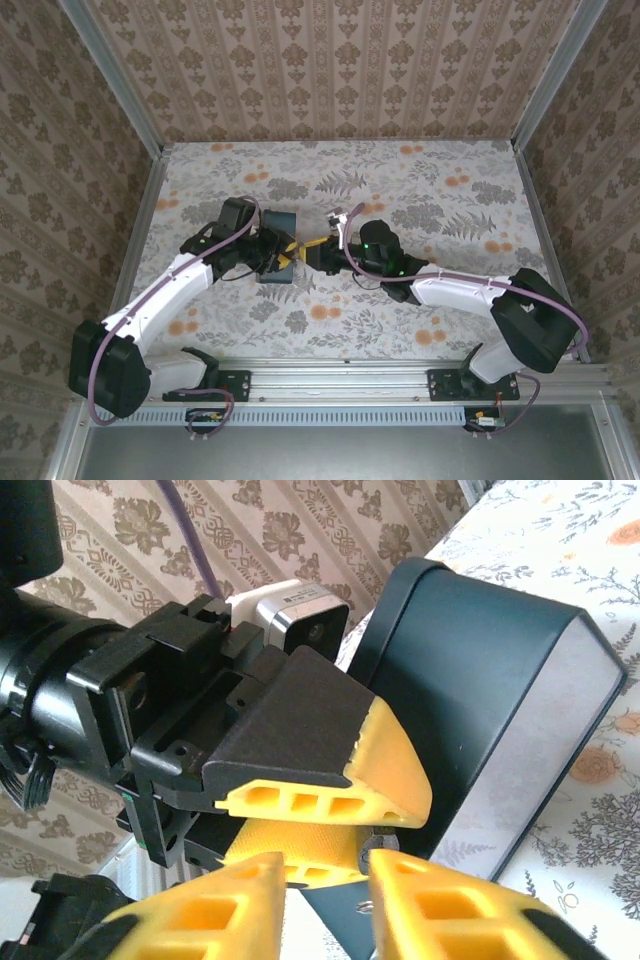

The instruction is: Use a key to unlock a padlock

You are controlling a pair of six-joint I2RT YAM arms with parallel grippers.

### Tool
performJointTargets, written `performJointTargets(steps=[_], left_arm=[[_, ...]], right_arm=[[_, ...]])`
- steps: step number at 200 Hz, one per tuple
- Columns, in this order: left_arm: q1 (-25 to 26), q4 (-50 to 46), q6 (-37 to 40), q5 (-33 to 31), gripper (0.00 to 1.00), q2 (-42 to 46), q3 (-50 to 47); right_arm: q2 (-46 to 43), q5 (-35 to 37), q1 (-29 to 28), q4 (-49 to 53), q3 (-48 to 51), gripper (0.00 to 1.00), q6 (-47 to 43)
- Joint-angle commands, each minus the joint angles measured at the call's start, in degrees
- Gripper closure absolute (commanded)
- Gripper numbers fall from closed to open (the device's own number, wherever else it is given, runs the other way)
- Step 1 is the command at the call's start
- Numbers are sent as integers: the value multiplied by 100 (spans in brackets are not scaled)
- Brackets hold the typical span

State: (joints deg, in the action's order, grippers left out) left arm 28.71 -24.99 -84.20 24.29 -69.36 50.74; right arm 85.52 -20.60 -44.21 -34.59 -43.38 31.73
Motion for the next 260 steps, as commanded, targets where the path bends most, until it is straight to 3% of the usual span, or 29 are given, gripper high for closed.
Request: performJointTargets(steps=[1, 47, 116, 165, 190, 225, 240, 260], left_arm=[[-57, 56, 97, 99, 92, 123, 50], [-63, 56, 91, 110, 93, 142, 50], [-61, 168, 98, 237, 93, 66, 50], [233, 723, -97, 596, 93, -165, -9], [188, 516, 8, 560, 93, -138, 82], [-400, -251, 554, 414, 92, 128, 219], [-480, -265, 587, 500, 92, 143, 203], [-448, -309, 633, 624, 92, 36, 264]], right_arm=[[225, -233, 15, 1, -118, 77, 59], [606, -325, 16, -194, -222, 81, 206], [834, -497, 11, -590, -338, 100, 429], [1144, -756, 8, -1006, -614, 100, 811], [1066, -780, 7, -616, -758, 100, 622], [96, 140, 50, 1455, -408, 62, -1061], [-323, 612, 89, 1926, -192, 58, -1810], [-536, 1231, 80, 1931, 35, 59, -2838]])
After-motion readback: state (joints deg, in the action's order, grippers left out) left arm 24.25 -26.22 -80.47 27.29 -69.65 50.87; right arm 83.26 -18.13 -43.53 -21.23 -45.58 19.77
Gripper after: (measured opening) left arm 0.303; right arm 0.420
